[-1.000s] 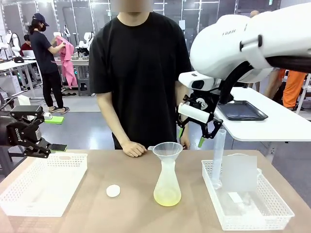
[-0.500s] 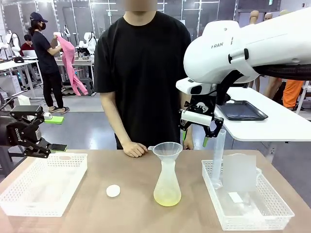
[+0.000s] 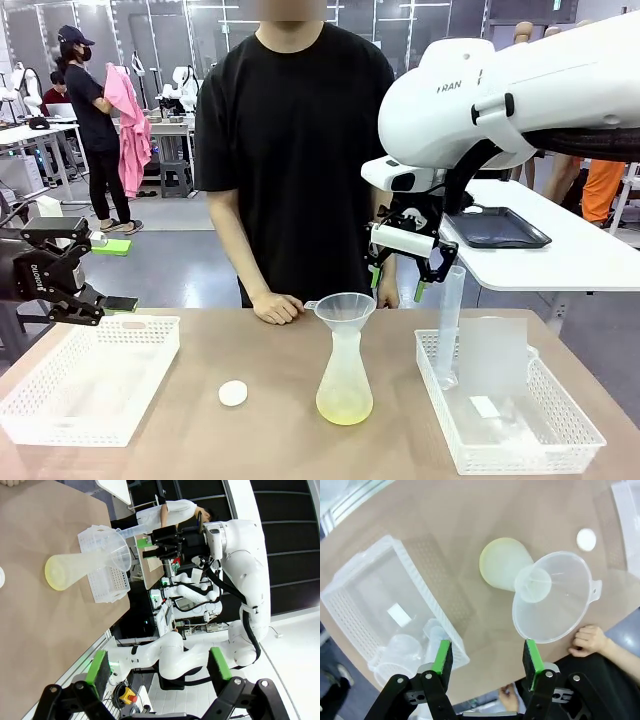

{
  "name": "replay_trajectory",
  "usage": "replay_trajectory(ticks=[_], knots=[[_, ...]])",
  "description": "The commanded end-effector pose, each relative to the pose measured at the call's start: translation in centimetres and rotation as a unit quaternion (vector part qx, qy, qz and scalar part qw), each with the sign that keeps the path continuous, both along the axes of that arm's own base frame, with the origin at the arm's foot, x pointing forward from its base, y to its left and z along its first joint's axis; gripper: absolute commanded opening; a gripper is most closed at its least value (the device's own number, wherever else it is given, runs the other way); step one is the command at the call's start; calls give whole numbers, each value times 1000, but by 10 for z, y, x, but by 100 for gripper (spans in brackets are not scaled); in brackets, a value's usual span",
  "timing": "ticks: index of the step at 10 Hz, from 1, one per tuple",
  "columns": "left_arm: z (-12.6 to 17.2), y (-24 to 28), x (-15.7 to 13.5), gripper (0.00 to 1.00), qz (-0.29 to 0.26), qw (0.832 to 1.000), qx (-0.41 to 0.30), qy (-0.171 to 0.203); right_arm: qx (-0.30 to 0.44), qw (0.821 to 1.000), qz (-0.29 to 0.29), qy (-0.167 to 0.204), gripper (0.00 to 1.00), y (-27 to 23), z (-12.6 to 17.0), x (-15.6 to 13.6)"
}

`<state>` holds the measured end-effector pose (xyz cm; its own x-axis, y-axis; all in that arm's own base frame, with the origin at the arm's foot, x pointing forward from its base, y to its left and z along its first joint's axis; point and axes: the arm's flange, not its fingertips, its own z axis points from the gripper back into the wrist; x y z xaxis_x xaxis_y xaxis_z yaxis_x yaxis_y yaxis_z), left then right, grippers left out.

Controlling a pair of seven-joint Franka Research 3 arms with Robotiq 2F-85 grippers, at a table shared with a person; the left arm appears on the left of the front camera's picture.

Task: Prepare the solutions needed for the experiment.
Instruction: Once the solution is in the Big flask , pick up the Plastic Funnel and place it back into the right Organizing basket.

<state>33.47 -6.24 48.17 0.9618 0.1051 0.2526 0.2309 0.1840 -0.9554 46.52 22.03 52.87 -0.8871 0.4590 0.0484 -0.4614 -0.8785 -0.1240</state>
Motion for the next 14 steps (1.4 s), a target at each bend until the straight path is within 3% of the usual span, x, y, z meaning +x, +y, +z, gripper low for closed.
replay_trajectory(ticks=[1, 2, 3, 4, 5, 8, 9, 10, 11, 12, 13, 14], knots=[[2, -2, 1, 100, -2, 1000, -11, -3, 7, 986, -155, 62, 71, 8, 4, -10], [2, -2, 1, 100, -2, 1000, -11, -3, 27, 971, -227, 73, 71, 5, 6, -14], [2, -2, 1, 100, -2, 1000, -11, -3, 35, 967, -235, 87, 71, 9, 7, -22], [2, -2, 1, 100, -2, 1000, -11, -3, 21, 984, -149, 93, 71, 10, 11, -30], [2, -2, 1, 100, -2, 1000, -11, -3, 7, 978, -195, 76, 71, 1, -1, -13], [2, -2, 1, 100, -2, 1000, -11, -3, 11, 977, -195, 87, 71, 5, 3, -20], [2, -2, 1, 100, -2, 1000, -11, -3, 16, 931, -359, 73, 71, 23, 9, -19], [2, -2, 1, 100, -2, 1000, -11, -3, 35, 869, -492, 34, 71, 31, 20, -20], [2, -2, 1, 100, -2, 1000, -11, -3, 27, 819, -571, 49, 71, 30, 29, -14], [2, -2, 1, 100, -2, 1000, -11, -3, 23, 771, -630, 92, 71, 24, 32, -4], [2, -2, 1, 100, -2, 1000, -11, -3, 21, 730, -670, 132, 71, 23, 32, 1], [2, -2, 1, 100, -2, 1000, -11, -3, 20, 700, -698, 149, 71, 23, 32, 5]])
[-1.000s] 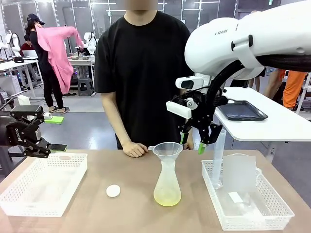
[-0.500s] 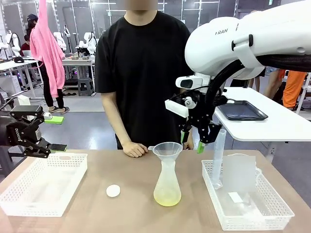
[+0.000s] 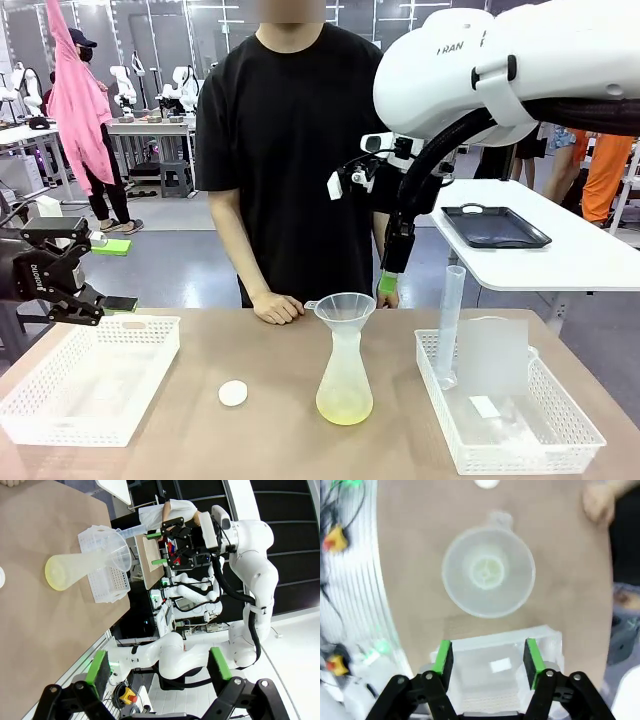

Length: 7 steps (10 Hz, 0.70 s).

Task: Prepare the solutions needed for the experiment.
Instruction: Once the solution is in the Big flask , pick up the Plastic Funnel and place it back into the right Organizing basket.

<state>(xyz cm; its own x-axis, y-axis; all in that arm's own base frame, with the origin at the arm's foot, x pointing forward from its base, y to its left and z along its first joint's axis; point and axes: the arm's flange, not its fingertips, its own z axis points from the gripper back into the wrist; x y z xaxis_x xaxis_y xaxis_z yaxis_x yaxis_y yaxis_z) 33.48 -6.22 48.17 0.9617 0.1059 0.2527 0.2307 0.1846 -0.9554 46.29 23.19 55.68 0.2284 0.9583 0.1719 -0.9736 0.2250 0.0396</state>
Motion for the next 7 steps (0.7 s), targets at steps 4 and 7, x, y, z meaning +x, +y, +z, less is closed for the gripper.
replay_trajectory(ticks=[4, 7], knots=[[2, -2, 1, 100, -2, 1000, -11, -3, 0, 1000, 0, 0, 71, 0, 0, 0], [2, -2, 1, 100, -2, 1000, -11, -3, 8, 998, -58, 38, 71, 14, -5, 19]])
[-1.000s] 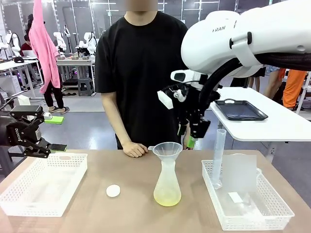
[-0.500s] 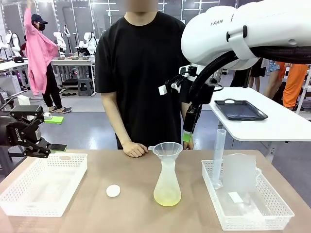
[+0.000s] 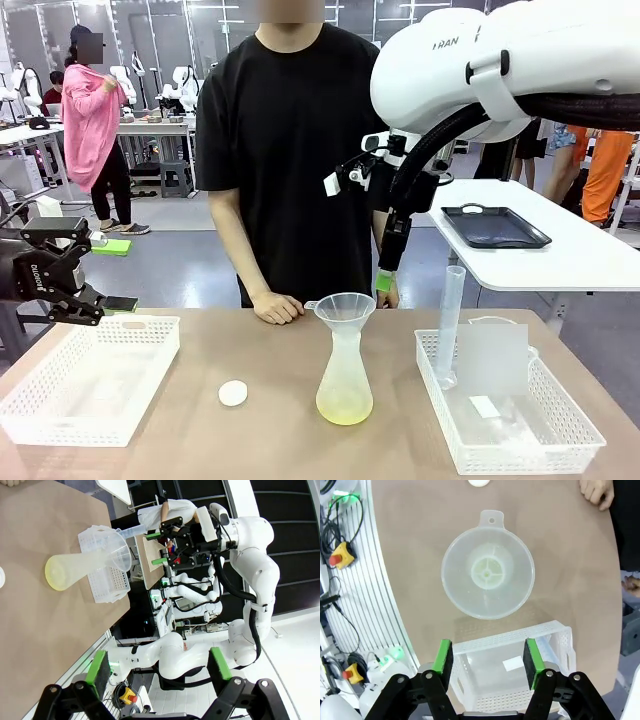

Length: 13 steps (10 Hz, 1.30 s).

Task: Prepare the solutions needed for the experiment.
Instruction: Once the solution is in the Big flask , pick up the Plastic Funnel and place it back into the right Organizing basket.

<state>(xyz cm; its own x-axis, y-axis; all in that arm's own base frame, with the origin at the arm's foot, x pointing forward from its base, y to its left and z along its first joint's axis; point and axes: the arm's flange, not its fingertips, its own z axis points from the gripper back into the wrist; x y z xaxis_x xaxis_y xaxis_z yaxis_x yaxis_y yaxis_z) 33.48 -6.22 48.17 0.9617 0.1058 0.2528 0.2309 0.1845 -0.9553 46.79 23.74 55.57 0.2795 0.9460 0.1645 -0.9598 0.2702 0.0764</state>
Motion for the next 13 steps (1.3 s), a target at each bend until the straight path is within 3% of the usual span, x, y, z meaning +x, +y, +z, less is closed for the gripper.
replay_trajectory(ticks=[1, 6, 10, 12, 13], knots=[[2, -2, 1, 100, -2, 1000, -11, -3, 27, 998, -43, 36, 71, 17, -9, 29], [2, -2, 1, 100, -2, 1000, -11, -3, 15, 995, -75, 60, 71, 32, -44, 70], [2, -2, 1, 100, -2, 1000, -11, -3, 8, 993, -91, 80, 71, 25, -63, 67], [2, -2, 1, 100, -2, 1000, -11, -3, 13, 994, -87, 70, 71, 24, -73, 67], [2, -2, 1, 100, -2, 1000, -11, -3, 8, 994, -86, 62, 62, 24, -77, 67]])
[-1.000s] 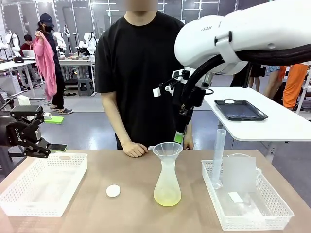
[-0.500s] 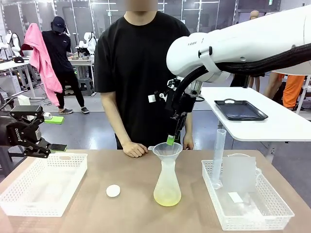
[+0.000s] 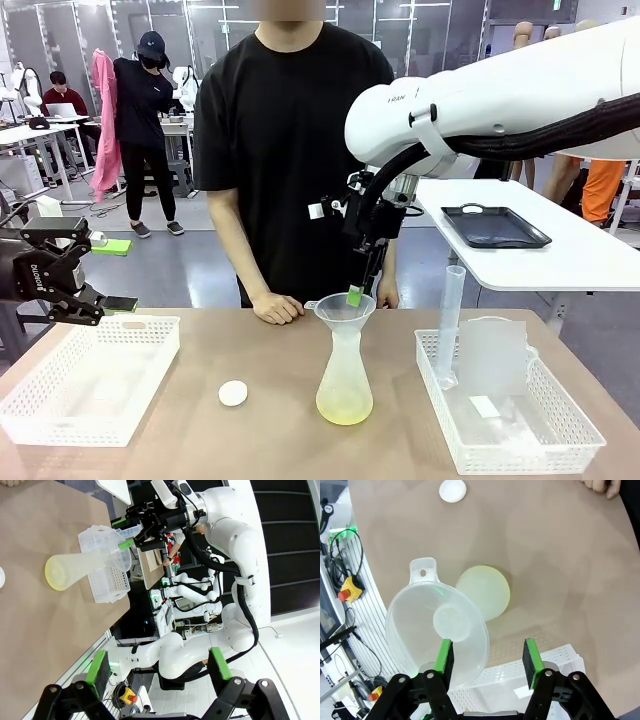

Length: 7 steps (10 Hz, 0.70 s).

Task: Prepare the solutions needed for the experiment.
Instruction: Once the solution is in the Big flask , pick up the Plastic Funnel and place it back into the right Organizing basket.

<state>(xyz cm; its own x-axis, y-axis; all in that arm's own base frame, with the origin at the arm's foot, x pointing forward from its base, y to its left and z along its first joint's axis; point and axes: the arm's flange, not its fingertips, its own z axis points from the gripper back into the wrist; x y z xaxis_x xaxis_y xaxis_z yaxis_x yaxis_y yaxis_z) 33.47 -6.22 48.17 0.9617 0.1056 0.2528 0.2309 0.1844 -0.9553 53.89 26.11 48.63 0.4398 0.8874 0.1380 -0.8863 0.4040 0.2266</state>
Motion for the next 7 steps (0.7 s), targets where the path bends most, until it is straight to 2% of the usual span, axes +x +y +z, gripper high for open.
replay_trajectory(ticks=[1, 2, 3, 4, 5, 6, 7], knots=[[2, -2, 1, 100, -2, 1000, -11, -3, -11, 1000, -14, -12, 61, 1, -10, -5], [2, -2, 1, 100, -2, 1000, -11, -3, -17, 1000, -19, -10, 52, 1, -13, -5], [2, -2, 1, 100, -2, 1000, -11, -3, -18, 1000, -22, -9, 51, 1, -14, -5], [2, -2, 1, 100, -2, 1000, -11, -3, -19, 1000, -24, -7, 40, 0, -14, -6], [2, -2, 1, 100, -2, 1000, -11, -3, -18, 1000, -25, -7, 38, 0, -14, -8], [2, -2, 1, 100, -2, 1000, -11, -3, -18, 999, -26, -6, 28, 0, -15, -9], [2, -2, 1, 100, -2, 1000, -11, -3, -20, 999, -26, -4, 26, 0, -15, -10]])
